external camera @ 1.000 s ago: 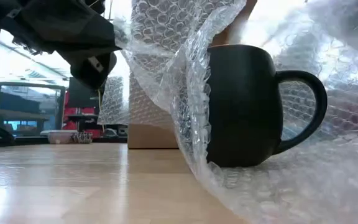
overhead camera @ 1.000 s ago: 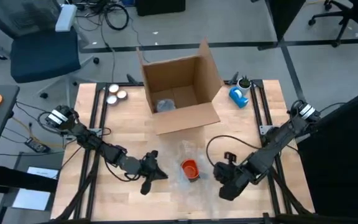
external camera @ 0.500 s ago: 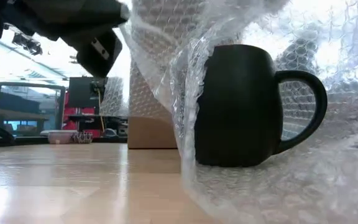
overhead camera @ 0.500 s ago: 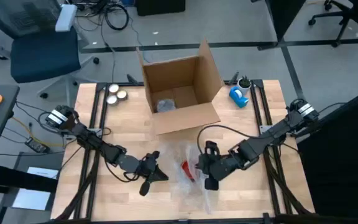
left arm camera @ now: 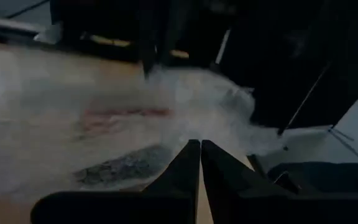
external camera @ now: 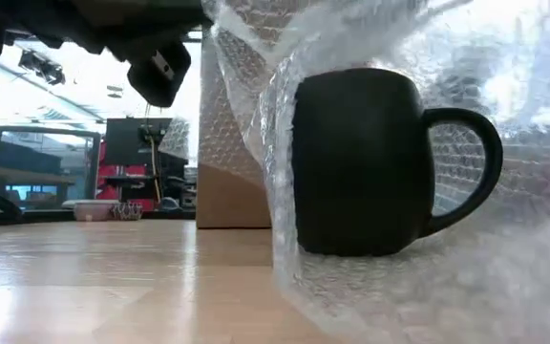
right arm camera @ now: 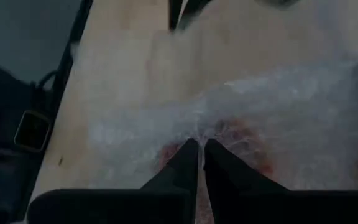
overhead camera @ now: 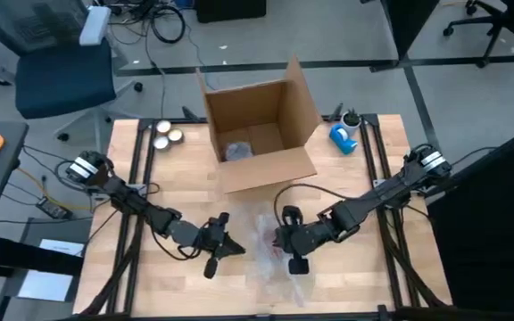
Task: Wrap mug
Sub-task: Wrap the black mug with the bubble wrap
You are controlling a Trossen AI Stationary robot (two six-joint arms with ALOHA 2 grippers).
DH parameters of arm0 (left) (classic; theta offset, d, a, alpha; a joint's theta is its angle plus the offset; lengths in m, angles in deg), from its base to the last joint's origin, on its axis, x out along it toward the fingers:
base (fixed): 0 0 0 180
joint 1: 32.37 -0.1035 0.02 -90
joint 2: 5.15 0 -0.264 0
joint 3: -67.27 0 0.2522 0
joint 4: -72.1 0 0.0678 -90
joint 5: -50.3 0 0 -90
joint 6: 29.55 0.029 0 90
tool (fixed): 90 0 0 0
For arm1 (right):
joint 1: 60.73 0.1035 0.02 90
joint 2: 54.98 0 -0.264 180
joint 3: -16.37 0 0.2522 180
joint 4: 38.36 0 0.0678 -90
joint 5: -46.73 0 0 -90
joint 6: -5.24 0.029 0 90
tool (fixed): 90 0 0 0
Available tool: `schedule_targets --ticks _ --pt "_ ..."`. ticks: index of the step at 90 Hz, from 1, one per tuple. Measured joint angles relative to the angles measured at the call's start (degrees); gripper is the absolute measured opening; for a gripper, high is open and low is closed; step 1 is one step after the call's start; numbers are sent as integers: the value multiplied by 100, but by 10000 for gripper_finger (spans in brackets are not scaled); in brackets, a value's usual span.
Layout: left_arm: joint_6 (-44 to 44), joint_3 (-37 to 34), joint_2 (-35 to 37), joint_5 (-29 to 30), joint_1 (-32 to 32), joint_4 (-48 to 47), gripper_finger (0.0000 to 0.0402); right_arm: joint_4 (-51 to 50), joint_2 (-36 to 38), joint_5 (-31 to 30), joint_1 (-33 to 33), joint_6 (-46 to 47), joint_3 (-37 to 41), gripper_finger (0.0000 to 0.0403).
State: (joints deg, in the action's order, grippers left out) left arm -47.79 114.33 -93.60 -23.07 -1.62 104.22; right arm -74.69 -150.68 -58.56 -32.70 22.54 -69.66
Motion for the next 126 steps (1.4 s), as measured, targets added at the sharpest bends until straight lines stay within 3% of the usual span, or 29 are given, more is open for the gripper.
schedule_targets --ticks 51,87,112,126 --pt "323 284 4 61 -159 110 0 -111 -184 176 -164 -65 4 0" --pt "633 286 466 -226 -116 124 0 -128 -208 431 -326 -367 4 0" --pt "615 286 466 -187 -181 -342 0 -130 -570 757 -538 -442 2 0" --pt "622 286 836 8 -176 -894 0 -151 -636 806 -586 -447 0 0"
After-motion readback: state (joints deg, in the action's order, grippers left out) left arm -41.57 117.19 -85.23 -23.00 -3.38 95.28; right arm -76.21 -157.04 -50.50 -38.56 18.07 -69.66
